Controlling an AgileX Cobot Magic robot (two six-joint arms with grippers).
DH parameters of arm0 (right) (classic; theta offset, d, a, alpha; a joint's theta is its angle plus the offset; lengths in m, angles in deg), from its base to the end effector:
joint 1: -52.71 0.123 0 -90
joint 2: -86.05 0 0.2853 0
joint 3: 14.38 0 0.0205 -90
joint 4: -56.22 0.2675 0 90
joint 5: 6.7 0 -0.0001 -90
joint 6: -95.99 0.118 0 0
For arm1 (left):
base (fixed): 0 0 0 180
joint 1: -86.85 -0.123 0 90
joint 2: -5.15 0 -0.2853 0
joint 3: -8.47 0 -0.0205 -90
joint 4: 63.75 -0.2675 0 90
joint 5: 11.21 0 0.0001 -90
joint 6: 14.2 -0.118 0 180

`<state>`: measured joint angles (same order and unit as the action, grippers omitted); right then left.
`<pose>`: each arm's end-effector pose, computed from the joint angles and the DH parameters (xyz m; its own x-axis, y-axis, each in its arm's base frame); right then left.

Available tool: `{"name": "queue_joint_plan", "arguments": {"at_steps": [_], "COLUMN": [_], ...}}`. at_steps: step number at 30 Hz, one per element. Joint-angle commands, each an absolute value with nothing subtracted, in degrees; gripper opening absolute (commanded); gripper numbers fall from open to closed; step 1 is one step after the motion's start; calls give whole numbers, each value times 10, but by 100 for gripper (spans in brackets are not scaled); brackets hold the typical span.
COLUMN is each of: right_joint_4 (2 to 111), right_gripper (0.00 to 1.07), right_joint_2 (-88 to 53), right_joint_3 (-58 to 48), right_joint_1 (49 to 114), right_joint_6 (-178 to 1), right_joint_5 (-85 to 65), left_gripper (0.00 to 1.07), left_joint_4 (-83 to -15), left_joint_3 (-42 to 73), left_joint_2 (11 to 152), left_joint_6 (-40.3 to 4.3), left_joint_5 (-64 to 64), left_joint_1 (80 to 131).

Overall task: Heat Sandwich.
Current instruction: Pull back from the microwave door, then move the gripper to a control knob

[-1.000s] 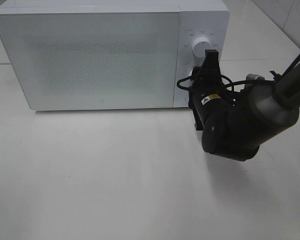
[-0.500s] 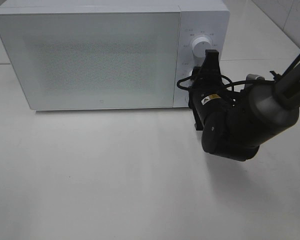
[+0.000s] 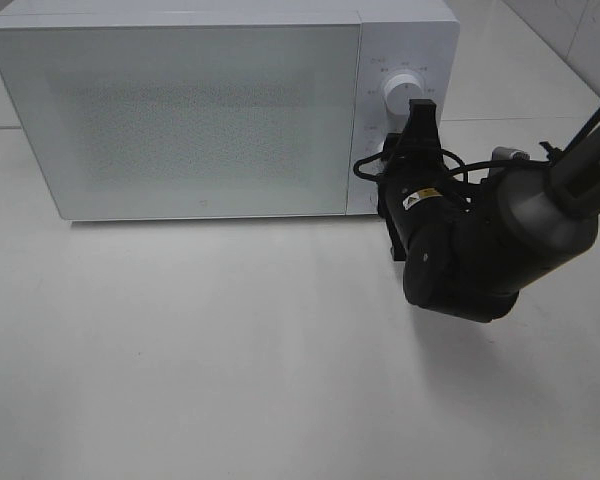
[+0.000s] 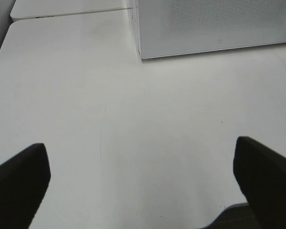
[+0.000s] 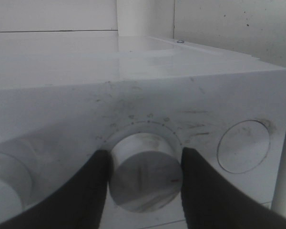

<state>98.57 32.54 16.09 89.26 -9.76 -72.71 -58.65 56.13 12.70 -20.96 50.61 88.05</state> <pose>0.3528 0.1711 0.1012 0.0291 0.9996 -0.0064 0.1100 0.0031 0.9939 0.0298 -0.0099 0.2766 -0.4447 0.0849 -0.8916 0.1248 0.9917 0.0322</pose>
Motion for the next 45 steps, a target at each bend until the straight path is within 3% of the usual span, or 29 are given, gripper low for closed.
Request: {"name": "queue_joint_plan", "arguments": {"at_steps": [1, 9, 13, 16, 17, 18, 20, 21, 25, 33, 45], "right_joint_4": [954, 954, 957, 965, 978, 978, 990, 994, 998, 997, 947], "right_gripper": [9, 13, 22, 38, 49, 49, 60, 70, 81, 75, 75], "right_joint_2": [316, 316, 316, 316, 316, 316, 316, 316, 316, 316, 315], "right_joint_3": [147, 147, 147, 147, 147, 147, 147, 147, 147, 147, 153], "right_joint_1": [893, 893, 893, 893, 893, 893, 893, 893, 893, 893, 894], "right_joint_6": [-107, -107, -107, -107, -107, -107, -106, -106, -106, -110, -101], "right_joint_5": [-764, -764, -764, -764, -764, -764, -764, -764, -763, -764, -759], "left_gripper": [100, 100, 100, 100, 100, 100, 100, 100, 100, 100, 100], "left_joint_4": [-583, -583, -583, -583, -583, -583, -583, -583, -583, -583, -583], "left_joint_3": [561, 561, 561, 561, 561, 561, 561, 561, 561, 561, 561], "left_joint_2": [116, 116, 116, 116, 116, 116, 116, 116, 116, 116, 116], "left_joint_6": [-208, -208, -208, -208, -208, -208, -208, -208, -208, -208, -208], "left_joint_5": [503, 503, 503, 503, 503, 503, 503, 503, 503, 503, 503], "left_joint_1": [885, 885, 885, 885, 885, 885, 885, 885, 885, 885, 885]}}
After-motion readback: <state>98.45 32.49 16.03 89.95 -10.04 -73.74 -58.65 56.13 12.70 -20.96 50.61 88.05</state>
